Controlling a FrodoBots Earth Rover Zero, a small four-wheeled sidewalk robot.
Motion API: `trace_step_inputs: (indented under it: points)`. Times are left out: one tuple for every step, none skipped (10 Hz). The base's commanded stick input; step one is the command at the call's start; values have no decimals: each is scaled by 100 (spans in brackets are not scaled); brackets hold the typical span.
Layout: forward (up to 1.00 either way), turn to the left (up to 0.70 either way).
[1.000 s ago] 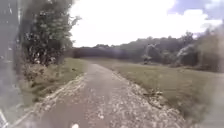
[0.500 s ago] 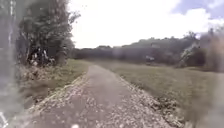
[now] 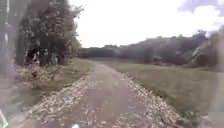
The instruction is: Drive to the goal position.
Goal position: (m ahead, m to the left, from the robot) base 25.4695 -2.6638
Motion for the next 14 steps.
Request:
trace_step_inputs:
  points:
    - [100, 18]
    - [100, 10]
    - [100, 2]
    - [100, 0]
    - [100, 0]
    - [100, 21]
    - [100, 33]
    - [100, 35]
    - [100, 22]
    - [100, 9]
    - [100, 0]
    - [100, 0]
    - [100, 0]
    - [100, 0]
